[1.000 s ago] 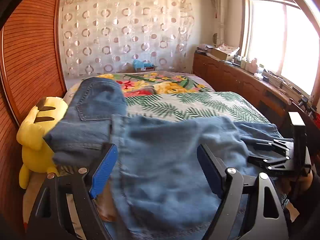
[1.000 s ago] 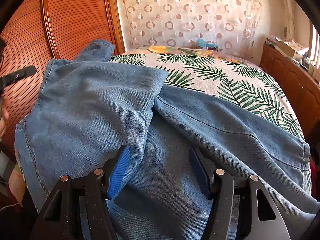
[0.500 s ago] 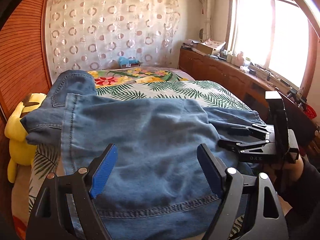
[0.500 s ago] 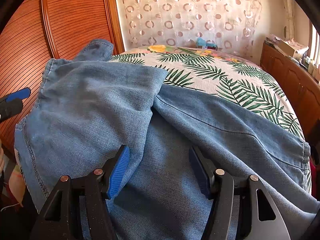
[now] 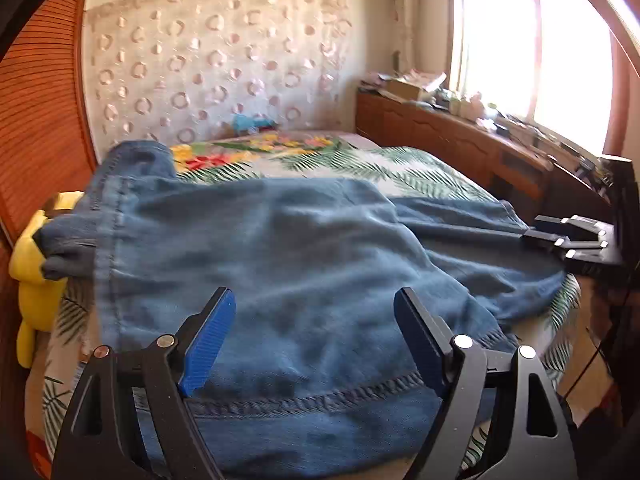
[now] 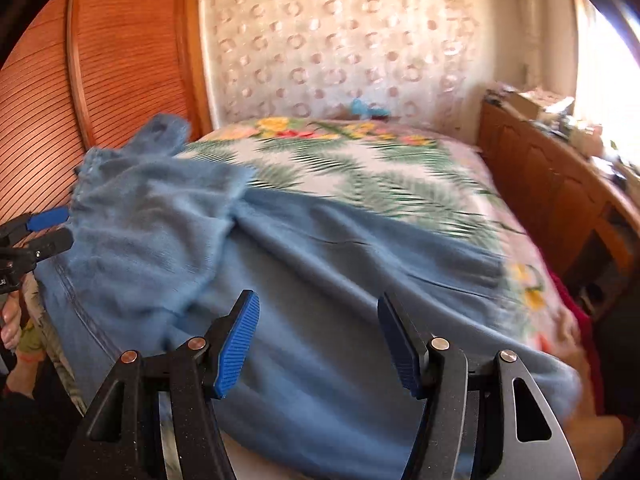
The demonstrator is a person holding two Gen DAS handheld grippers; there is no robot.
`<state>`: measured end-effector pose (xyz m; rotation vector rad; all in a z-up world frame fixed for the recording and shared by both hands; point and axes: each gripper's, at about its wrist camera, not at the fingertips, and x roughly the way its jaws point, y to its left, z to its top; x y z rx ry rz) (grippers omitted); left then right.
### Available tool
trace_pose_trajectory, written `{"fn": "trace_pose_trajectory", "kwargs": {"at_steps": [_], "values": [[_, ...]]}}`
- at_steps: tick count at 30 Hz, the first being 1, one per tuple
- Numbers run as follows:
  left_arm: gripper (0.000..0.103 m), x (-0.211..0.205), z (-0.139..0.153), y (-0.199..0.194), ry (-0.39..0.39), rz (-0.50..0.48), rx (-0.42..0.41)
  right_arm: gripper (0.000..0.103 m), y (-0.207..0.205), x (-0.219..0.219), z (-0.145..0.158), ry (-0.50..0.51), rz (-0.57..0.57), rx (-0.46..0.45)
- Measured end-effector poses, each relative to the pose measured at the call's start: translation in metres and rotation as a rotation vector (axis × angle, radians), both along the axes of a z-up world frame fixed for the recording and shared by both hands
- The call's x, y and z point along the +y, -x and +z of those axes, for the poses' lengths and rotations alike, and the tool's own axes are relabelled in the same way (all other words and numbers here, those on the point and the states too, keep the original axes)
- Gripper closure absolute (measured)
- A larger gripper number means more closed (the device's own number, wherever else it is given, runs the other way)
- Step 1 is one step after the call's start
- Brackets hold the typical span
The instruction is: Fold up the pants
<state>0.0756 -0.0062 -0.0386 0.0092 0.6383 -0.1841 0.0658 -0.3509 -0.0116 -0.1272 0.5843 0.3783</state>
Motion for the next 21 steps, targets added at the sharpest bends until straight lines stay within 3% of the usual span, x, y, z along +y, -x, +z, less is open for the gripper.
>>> {"fn": "trace_pose_trajectory", "kwargs": {"at_steps": [8, 21], "values": [[0.021, -0.014, -0.005, 0.001, 0.017, -0.056, 0.023, 0.039, 0.037, -0.096, -0.005, 0.014, -0.209, -0.009], [0.021, -0.025, -0.016, -0.001, 0.014, -0.064, 0.078, 0.039, 0.037, -0.128, -0.027, -0.02, -0.285, 0.113]]}}
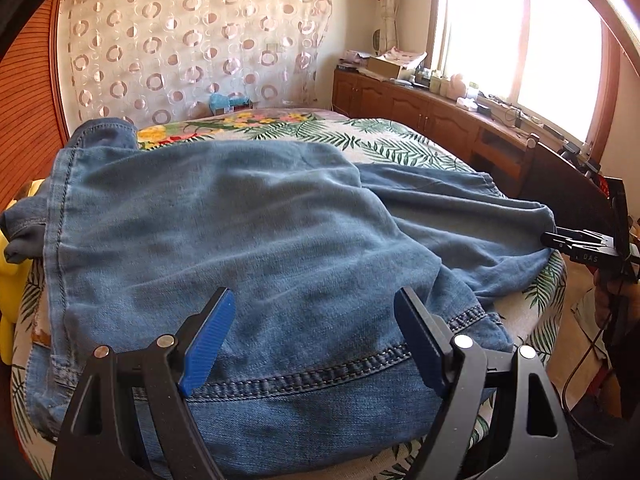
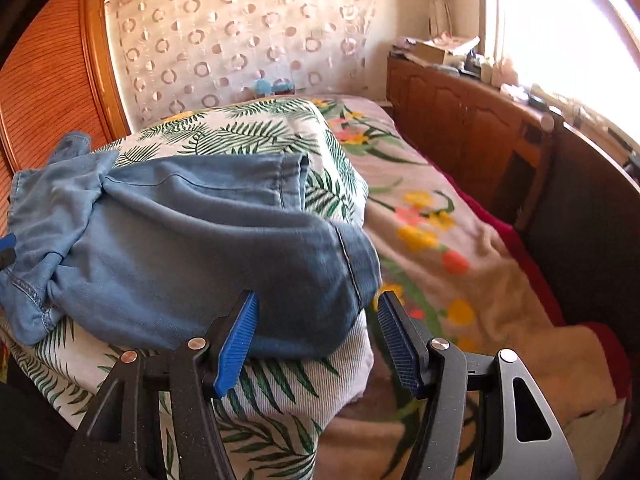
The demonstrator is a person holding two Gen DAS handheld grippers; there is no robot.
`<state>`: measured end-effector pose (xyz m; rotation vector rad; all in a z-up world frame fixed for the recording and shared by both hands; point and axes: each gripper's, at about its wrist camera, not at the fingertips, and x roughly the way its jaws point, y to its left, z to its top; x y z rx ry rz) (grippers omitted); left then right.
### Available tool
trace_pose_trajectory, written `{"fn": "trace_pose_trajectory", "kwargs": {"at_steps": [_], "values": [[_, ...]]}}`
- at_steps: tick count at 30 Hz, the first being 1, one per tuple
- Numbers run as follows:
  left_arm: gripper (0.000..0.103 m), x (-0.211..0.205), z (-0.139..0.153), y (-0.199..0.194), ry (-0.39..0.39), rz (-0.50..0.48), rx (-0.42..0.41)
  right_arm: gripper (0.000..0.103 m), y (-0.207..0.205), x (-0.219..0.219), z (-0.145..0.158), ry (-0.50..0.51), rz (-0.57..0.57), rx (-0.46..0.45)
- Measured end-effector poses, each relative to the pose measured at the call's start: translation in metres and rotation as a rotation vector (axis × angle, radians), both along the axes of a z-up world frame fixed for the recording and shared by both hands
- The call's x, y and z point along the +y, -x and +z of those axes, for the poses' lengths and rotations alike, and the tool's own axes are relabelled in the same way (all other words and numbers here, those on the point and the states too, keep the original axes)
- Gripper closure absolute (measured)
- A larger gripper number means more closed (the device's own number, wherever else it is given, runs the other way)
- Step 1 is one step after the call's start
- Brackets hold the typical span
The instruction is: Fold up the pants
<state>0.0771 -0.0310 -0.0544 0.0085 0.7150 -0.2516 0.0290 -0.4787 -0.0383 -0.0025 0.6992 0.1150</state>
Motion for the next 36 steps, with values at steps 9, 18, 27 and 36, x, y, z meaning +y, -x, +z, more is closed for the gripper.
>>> {"fn": "trace_pose_trajectory", "kwargs": {"at_steps": [9, 18, 27, 36], "values": [[0.021, 0.004, 0.0, 0.002, -0.001, 0.019, 0.004, 0.081, 0.002, 0.013, 0.01, 0.024, -0.002, -0.031], [0.021, 0.023, 0.015, 0.012, 0.024, 0.067, -0.036, 0.093, 0.018, 0.023, 0.071, -0.048, 0.101, -0.197], [0.021, 0.055, 0.039, 0.028, 0.045, 0.135, -0.108, 0.093, 0.035, 0.107, 0.165, -0.073, 0.4, -0.367], [0.021, 0.084, 0.04, 0.042, 0.039, 0.195, -0.124, 0.093, 0.03, 0.229, 0.173, -0.065, 0.697, -0.305]]}}
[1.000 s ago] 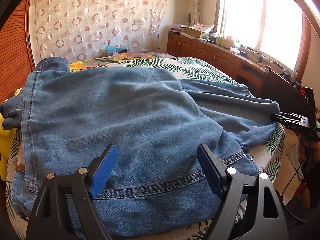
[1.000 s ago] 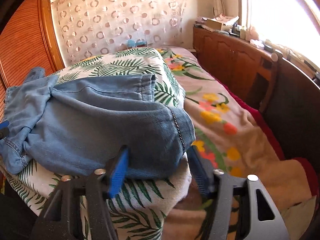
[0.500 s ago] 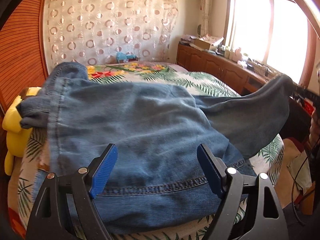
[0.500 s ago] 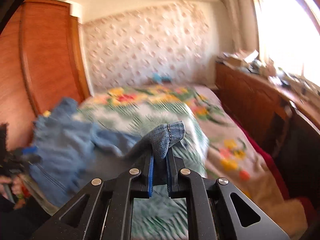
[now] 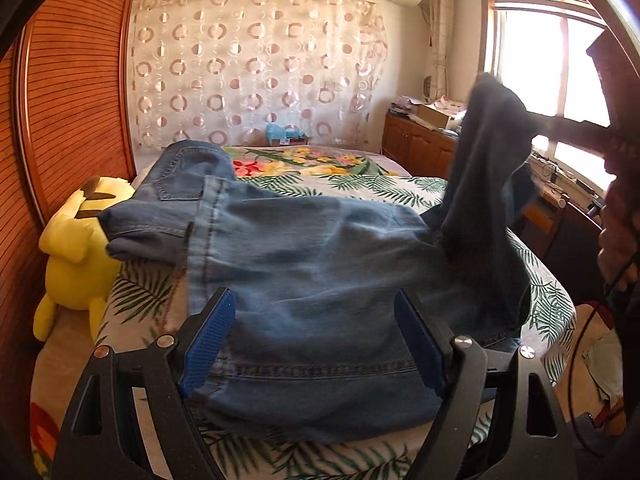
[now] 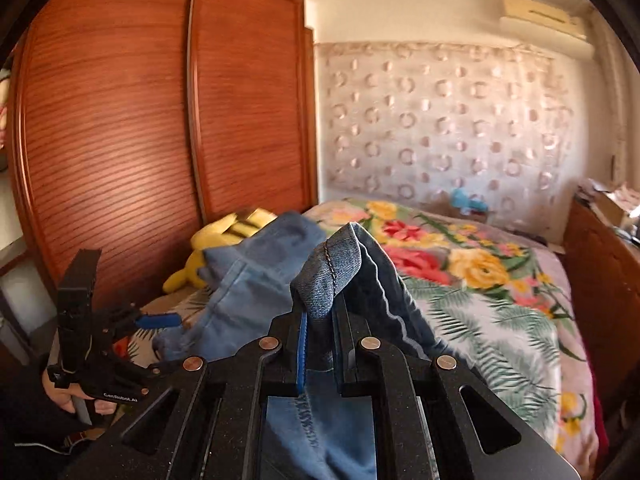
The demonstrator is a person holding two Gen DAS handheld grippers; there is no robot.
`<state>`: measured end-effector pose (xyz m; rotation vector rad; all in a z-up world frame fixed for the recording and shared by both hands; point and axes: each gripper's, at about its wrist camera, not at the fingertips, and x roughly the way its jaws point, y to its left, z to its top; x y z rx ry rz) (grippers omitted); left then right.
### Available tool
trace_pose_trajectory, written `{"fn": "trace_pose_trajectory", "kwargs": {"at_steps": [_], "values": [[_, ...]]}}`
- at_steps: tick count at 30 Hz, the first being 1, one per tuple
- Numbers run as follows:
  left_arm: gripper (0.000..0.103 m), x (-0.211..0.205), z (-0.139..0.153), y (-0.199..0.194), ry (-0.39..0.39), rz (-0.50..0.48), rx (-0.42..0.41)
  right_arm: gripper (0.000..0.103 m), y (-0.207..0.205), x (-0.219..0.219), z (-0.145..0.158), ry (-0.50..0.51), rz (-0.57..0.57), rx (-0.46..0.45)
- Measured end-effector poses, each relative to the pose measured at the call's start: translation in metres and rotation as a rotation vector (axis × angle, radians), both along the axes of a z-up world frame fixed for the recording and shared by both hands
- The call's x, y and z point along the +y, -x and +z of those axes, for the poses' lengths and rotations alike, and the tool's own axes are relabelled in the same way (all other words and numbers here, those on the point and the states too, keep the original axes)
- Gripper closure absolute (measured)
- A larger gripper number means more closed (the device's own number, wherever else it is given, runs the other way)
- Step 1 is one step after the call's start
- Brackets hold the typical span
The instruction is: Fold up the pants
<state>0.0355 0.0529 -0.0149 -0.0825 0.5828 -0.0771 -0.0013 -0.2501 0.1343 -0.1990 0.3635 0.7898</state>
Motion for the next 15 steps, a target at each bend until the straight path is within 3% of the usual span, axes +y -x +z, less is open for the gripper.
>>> {"fn": "trace_pose_trajectory", "kwargs": {"at_steps": [3, 7, 12, 15], "values": [[0.021, 0.005, -0.002, -0.001, 0.0, 0.008, 0.007, 0.091, -0.011, 0.019, -0.012, 0.017, 0.022, 0.07], [0.021, 0.009, -0.006, -0.001, 0.011, 0.012, 0.012, 0.066, -0.026, 0.024, -0.011, 0.028, 0.019, 0.103], [0.021, 0.006, -0.011, -0.007, 0.011, -0.001, 0.023, 0.063, -0.031, 0.018, -0.006, 0.037, -0.034, 0.105], [0.021, 0.002, -0.016, -0.012, 0.005, -0.015, 0.032, 0.063, -0.033, 0.007, -0.022, 0.057, -0.073, 0.136]]}}
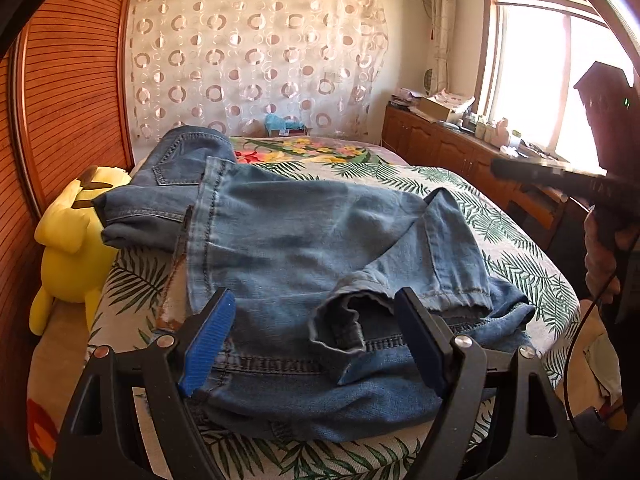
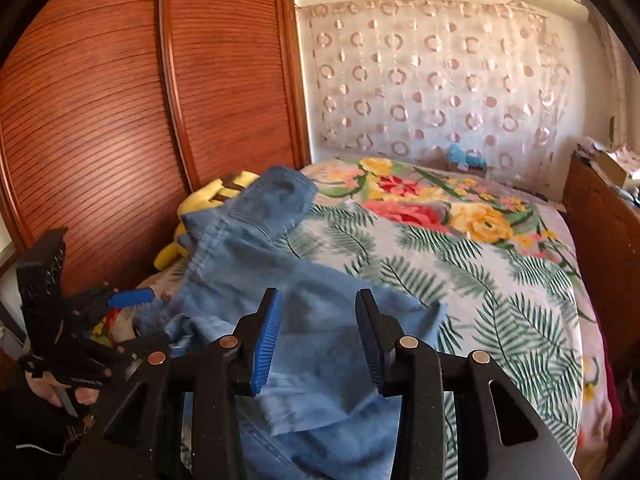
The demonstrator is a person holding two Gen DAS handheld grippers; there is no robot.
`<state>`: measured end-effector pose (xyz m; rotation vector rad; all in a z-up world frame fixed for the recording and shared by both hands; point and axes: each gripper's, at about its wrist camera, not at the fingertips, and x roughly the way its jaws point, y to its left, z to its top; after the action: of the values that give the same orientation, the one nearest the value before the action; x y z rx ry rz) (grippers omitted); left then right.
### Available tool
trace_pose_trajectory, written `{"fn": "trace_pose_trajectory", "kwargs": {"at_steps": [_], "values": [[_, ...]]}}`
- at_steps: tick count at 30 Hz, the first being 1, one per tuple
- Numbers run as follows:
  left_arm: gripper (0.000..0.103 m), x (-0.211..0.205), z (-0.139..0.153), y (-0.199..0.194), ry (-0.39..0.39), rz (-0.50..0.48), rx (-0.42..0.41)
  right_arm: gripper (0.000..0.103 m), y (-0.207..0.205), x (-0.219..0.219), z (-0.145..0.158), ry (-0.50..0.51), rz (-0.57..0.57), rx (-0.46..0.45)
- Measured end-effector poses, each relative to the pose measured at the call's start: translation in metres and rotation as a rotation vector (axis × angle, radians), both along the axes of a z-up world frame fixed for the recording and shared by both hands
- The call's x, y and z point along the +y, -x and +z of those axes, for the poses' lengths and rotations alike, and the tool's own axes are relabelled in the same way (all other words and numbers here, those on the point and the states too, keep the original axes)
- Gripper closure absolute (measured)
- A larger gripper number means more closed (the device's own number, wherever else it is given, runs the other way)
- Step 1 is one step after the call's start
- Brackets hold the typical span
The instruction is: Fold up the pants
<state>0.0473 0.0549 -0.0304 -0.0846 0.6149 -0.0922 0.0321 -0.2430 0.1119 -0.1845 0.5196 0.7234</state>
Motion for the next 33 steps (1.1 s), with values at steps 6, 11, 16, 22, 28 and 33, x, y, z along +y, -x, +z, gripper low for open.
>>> {"fn": "trace_pose_trajectory", "kwargs": {"at_steps": [6, 11, 16, 22, 28, 33], "values": [[0.029, -0.002, -0.013, -0.009, 0.002, -0.035, 0.034, 0.063, -0.008, 0.001, -0.034, 0.041, -0.059, 0.099], [0.054, -0.001, -0.023, -0.016, -0.006, -0.057, 0.062, 0.063, -0.013, 0.008, -0.05, 0.055, -0.086, 0.171], [0.06, 0.0, -0.029, -0.024, -0.013, -0.062, 0.081, 0.063, -0.003, 0.018, -0.058, 0.042, -0.077, 0.23], [0.078, -0.001, -0.032, -0.029, -0.015, -0.077, 0.088, 0.063, -0.009, 0.032, -0.06, -0.001, -0.062, 0.293], [0.094, -0.005, -0.015, -0.015, 0.01, -0.11, 0.066, 0.098, -0.014, 0.049, -0.044, -0.043, 0.022, 0.283], [0.095, -0.006, 0.019, 0.01, 0.021, -0.107, -0.027, 0.1, -0.011, 0.064, 0.009, -0.065, 0.079, 0.149]]}}
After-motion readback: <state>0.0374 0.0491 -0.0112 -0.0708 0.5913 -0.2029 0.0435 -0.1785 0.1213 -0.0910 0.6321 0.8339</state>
